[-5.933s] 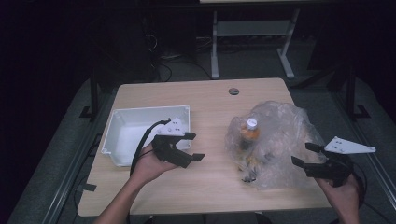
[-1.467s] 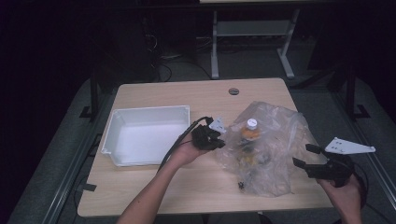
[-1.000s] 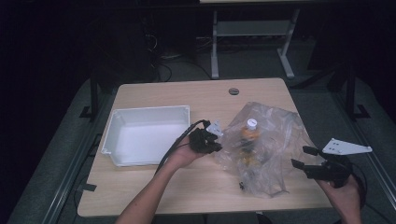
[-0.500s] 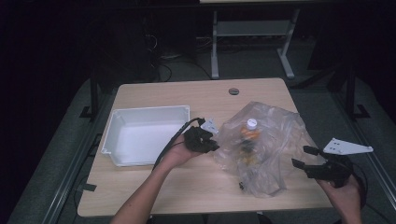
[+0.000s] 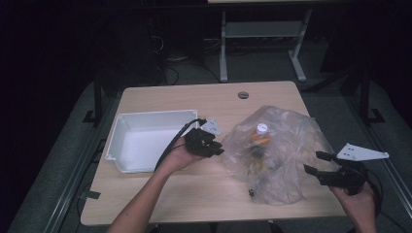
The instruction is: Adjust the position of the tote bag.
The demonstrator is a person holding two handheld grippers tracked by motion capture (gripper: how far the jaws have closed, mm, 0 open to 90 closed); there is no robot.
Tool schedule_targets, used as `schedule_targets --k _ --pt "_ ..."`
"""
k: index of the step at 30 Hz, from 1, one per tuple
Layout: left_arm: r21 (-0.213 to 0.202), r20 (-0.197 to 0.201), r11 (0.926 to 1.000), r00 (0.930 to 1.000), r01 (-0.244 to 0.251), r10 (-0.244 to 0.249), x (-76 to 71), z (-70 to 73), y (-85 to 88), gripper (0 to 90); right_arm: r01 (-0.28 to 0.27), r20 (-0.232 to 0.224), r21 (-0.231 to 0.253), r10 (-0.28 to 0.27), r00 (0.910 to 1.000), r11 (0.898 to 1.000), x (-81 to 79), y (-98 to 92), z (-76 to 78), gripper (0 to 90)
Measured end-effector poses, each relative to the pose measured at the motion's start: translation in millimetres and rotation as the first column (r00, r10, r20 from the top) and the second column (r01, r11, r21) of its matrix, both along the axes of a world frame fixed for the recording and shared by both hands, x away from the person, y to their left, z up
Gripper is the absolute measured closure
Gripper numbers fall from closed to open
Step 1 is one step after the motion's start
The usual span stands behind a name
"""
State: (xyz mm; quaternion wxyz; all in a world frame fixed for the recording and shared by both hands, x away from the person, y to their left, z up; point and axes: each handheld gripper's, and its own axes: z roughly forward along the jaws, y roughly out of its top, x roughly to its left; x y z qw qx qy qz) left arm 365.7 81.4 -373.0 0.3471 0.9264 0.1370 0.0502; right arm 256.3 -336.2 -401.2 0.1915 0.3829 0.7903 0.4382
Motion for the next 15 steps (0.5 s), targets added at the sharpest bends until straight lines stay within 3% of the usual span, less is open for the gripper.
schedule_targets --k 10,15 --pt "-0.035 0.009 0.9992 0.9998 0.02 -0.019 -3.0 29.4 -5.1 66.6 0.004 0.003 0.008 -0.004 1.0 1.0 -0.8 -0.9 0.9 29.4" --pt "-0.04 0.035 0.9986 0.9989 0.033 -0.032 -1.8 43.1 -13.7 59.0 -0.001 0.001 0.004 0.001 1.0 1.0 -0.1 -0.2 -0.2 29.3"
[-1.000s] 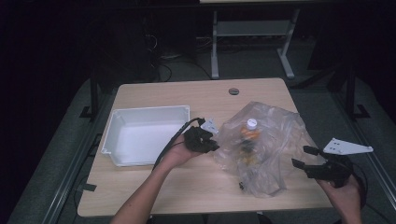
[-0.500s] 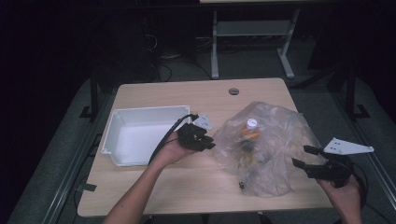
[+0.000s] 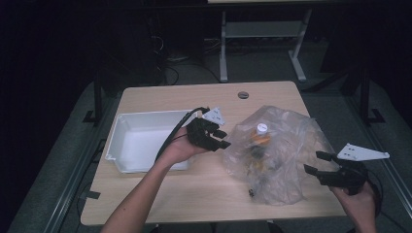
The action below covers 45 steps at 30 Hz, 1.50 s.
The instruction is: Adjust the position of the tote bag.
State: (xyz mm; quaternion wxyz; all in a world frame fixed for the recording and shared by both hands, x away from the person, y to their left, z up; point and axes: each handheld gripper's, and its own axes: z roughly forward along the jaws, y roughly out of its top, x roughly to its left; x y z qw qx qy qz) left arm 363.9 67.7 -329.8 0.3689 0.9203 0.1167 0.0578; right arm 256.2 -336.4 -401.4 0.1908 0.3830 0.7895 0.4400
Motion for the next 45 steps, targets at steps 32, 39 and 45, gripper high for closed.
schedule_targets --k 32,39,45 --pt "0.048 -0.03 0.9982 0.999 0.035 -0.034 31.0 -5.1 -70.7 41.8 -0.013 0.005 0.031 0.013 0.9999 0.999 -1.1 -2.0 0.7 29.3" --pt "0.056 -0.024 0.997 0.9984 0.052 -0.051 31.4 -8.1 -74.6 57.8 -0.011 0.009 0.03 0.011 0.9999 0.999 -2.0 -2.4 1.7 29.4" --pt "0.082 -0.035 0.9953 0.9982 0.051 -0.048 34.1 -10.7 -73.7 66.5 -0.013 0.008 0.03 0.013 0.9999 0.999 -1.0 -2.2 1.1 29.3"
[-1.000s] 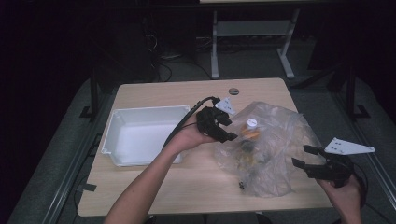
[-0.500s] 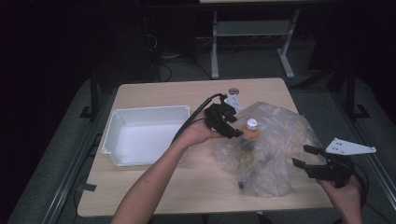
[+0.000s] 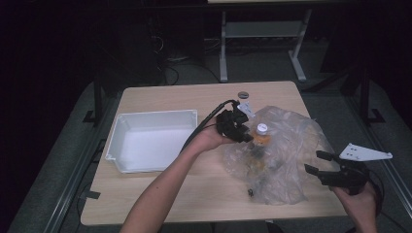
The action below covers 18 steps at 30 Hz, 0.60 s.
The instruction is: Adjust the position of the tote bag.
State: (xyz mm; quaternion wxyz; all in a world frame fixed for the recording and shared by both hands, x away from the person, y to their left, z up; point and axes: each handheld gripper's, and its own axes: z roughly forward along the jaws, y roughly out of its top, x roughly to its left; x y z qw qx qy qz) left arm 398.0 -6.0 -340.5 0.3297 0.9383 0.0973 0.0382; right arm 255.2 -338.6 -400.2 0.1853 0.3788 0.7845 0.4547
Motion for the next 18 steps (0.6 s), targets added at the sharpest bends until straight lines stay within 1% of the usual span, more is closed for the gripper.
schedule_targets --k 4,6,7,11,15,16,18 --pt "0.008 0.005 0.9999 1.0 0.008 -0.008 0.1 -0.1 0.8 77.4 0.0 0.003 0.0 0.0 1.0 1.0 0.1 0.5 0.2 29.3" --pt "0.021 0.012 0.9997 0.9998 0.015 -0.015 -0.2 0.1 1.5 80.0 -0.001 -0.004 0.002 0.001 1.0 1.0 0.5 0.6 -0.3 29.3" --pt "0.014 0.008 0.9998 0.9999 0.013 -0.013 -0.8 -0.5 1.7 81.6 -0.001 -0.005 0.0 0.001 1.0 1.0 0.5 0.6 -0.6 29.3" --pt "0.027 0.012 0.9995 0.9998 0.018 -0.018 -2.7 -3.1 4.1 88.2 0.001 0.0 -0.003 -0.001 1.0 1.0 -0.6 0.1 -0.3 29.3" --pt "0.032 0.012 0.9995 0.9999 0.004 -0.004 -3.2 -7.1 9.5 88.9 0.004 -0.002 0.0 -0.004 1.0 1.0 -0.7 -0.8 -0.5 29.3" --pt "0.045 0.019 0.999 0.9998 0.009 -0.01 -2.8 -7.8 11.8 89.1 0.002 -0.001 -0.003 -0.002 1.0 1.0 -0.6 -0.4 -0.7 29.3" --pt "0.036 0.007 0.9993 1.0 -0.006 0.005 -3.5 -10.5 14.9 89.3 0.001 0.0 -0.007 -0.001 1.0 1.0 -0.6 0.6 -0.8 29.4"
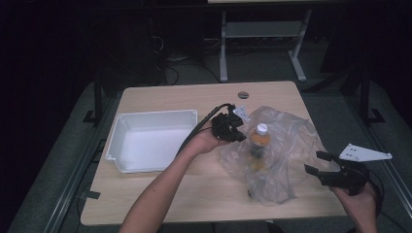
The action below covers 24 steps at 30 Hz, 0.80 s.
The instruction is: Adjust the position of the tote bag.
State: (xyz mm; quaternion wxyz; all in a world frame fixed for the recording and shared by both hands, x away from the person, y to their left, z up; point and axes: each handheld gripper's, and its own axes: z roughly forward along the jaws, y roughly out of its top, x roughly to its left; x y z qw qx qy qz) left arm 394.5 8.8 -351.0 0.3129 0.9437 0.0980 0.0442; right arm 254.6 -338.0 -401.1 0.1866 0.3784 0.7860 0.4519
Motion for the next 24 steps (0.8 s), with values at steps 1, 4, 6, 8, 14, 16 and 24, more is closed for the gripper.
schedule_targets --k 1,4,6,8,14,16,24 --pt "0.002 0.001 1.0 1.0 -0.003 0.003 0.4 -1.5 2.4 89.3 -0.001 -0.001 -0.001 0.001 1.0 1.0 0.0 0.3 0.2 29.4" --pt "0.007 -0.001 0.9998 0.9998 -0.018 0.018 1.2 -5.4 7.0 89.5 -0.001 0.001 -0.002 0.001 1.0 1.0 -0.3 1.3 0.4 29.5" --pt "0.001 -0.013 0.9995 0.9994 -0.031 0.031 0.1 -7.6 9.0 89.6 -0.005 0.004 -0.004 0.005 1.0 1.0 0.2 2.0 -0.1 29.5" --pt "0.009 -0.004 0.9995 0.9996 -0.029 0.029 -0.3 -8.7 11.0 89.6 -0.007 0.0 -0.011 0.007 1.0 1.0 -0.3 2.9 -0.3 29.6" --pt "0.021 -0.01 0.9985 0.9987 -0.05 0.05 -2.9 -17.0 17.4 89.7 -0.011 0.002 -0.008 0.012 0.9999 1.0 -0.7 4.2 0.1 29.6" --pt "0.036 -0.005 0.9981 0.9987 -0.05 0.05 -3.2 -20.4 19.1 89.7 -0.015 -0.001 -0.015 0.015 0.9999 1.0 -0.3 5.3 -0.5 29.6" --pt "0.063 -0.014 0.9966 0.9984 -0.054 0.055 -8.8 -35.6 21.1 89.7 -0.021 -0.004 -0.017 0.021 0.9998 1.0 -0.4 8.1 -0.4 29.7"
